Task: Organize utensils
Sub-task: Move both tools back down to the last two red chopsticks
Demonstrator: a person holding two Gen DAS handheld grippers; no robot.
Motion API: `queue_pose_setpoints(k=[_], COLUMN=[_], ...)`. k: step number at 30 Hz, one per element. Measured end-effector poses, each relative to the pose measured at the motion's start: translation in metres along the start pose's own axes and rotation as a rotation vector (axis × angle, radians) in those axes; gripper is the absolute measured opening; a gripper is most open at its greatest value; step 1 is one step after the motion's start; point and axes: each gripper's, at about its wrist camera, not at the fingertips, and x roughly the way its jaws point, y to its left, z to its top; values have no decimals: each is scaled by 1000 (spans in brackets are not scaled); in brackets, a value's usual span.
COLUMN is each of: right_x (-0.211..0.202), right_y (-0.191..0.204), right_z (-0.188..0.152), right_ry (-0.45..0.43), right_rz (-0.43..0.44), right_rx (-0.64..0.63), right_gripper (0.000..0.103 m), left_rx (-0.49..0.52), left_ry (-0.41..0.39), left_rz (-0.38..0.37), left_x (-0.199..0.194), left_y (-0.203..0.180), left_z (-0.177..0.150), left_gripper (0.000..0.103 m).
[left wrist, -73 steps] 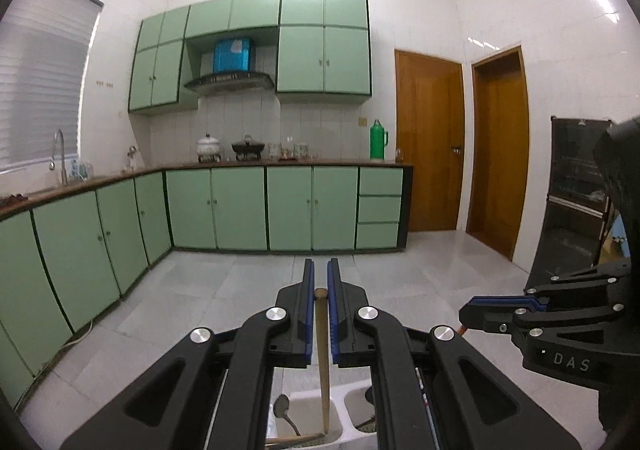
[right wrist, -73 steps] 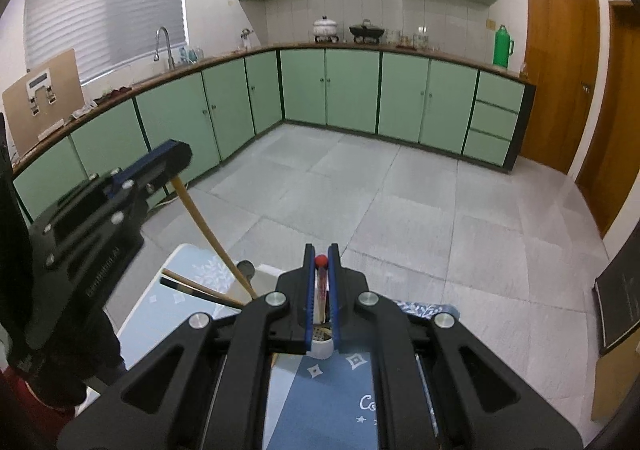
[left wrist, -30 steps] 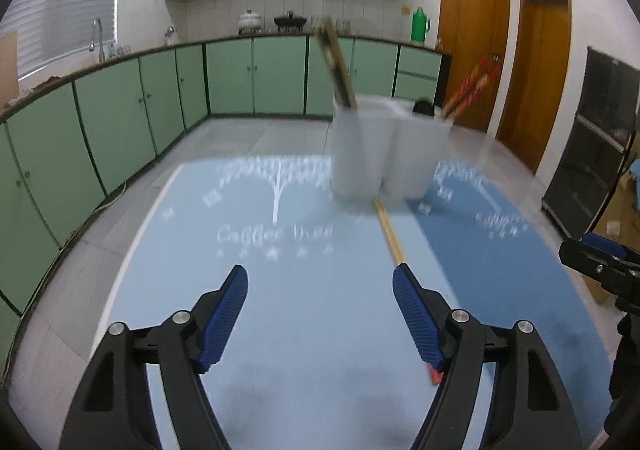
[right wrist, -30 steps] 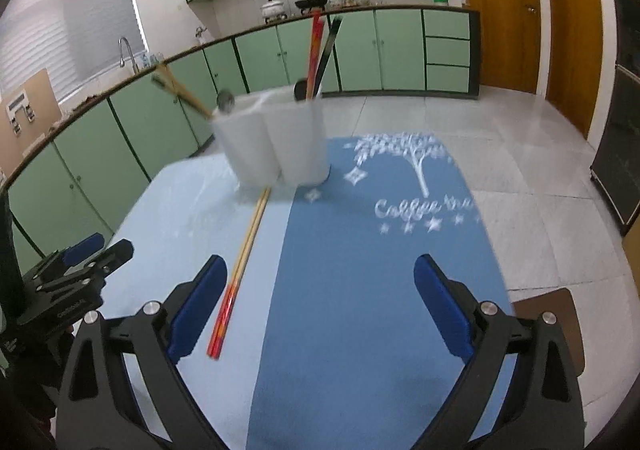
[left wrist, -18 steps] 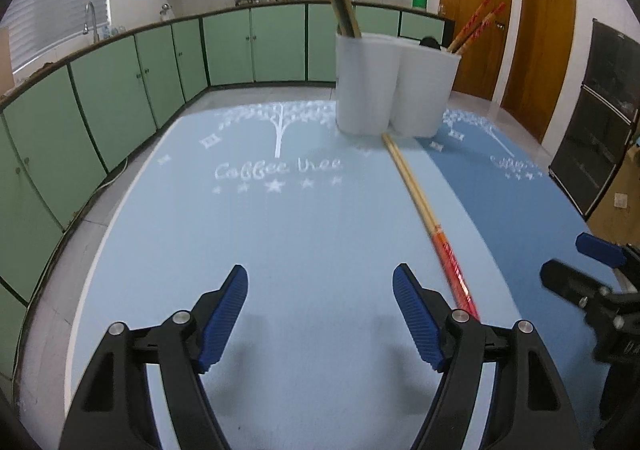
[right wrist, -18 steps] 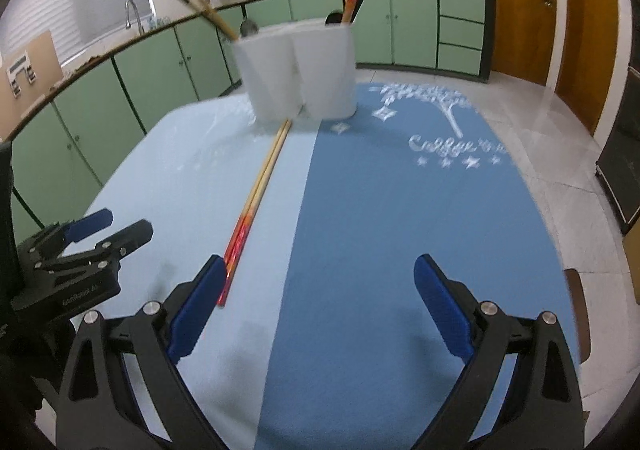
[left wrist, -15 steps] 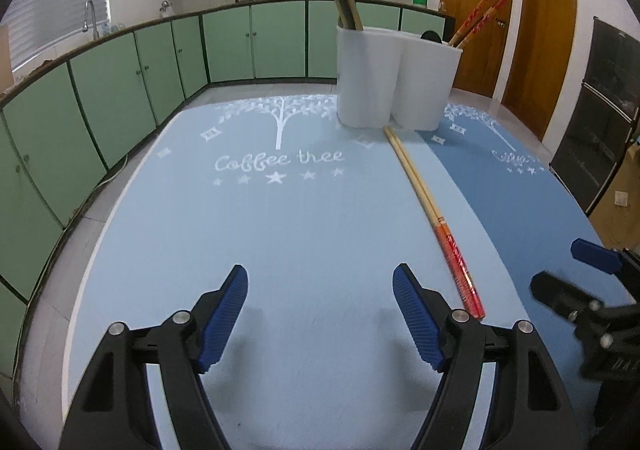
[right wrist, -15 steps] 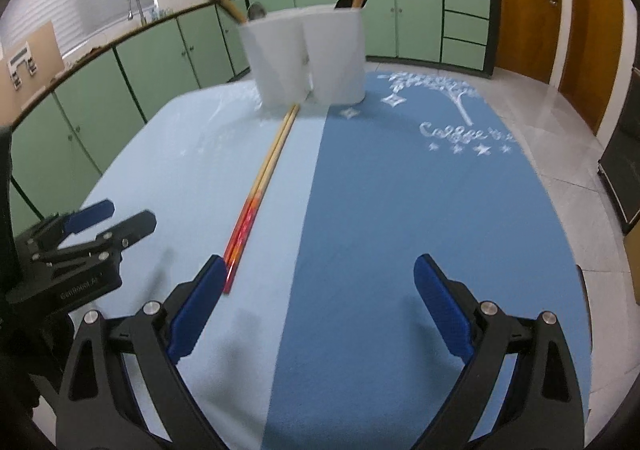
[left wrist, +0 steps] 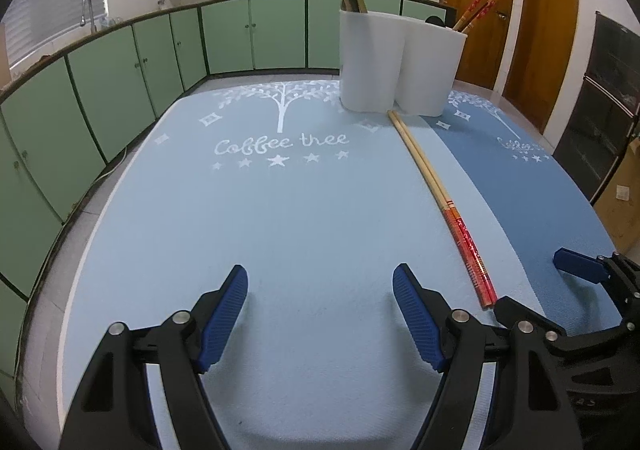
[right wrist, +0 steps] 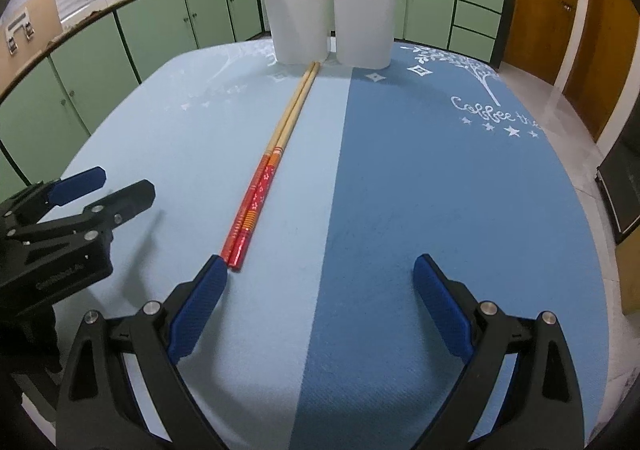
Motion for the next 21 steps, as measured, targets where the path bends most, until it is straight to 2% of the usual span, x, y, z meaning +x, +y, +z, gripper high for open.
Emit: queue_pose_setpoints(k=[8, 15, 17, 21], right_x=[4, -7, -10, -12], right_y=[6, -17, -21, -18], right_z=[3, -3, -5, -6], right_ry=[9, -4, -9, -18], right_rz=[-34, -87, -64, 17], right_rx=[-34, 41, 50, 57], right_gripper=[92, 91, 86, 68], left_rx=[-4, -7, -5, -6], left_ry=[14, 9, 10, 7], left_rz=[-4, 0, 4, 3], left_x=[3, 2, 2, 1], left_y=[0, -1, -2, -1], left_z=[0, -2, -2, -1], left_gripper=[74, 74, 74, 74])
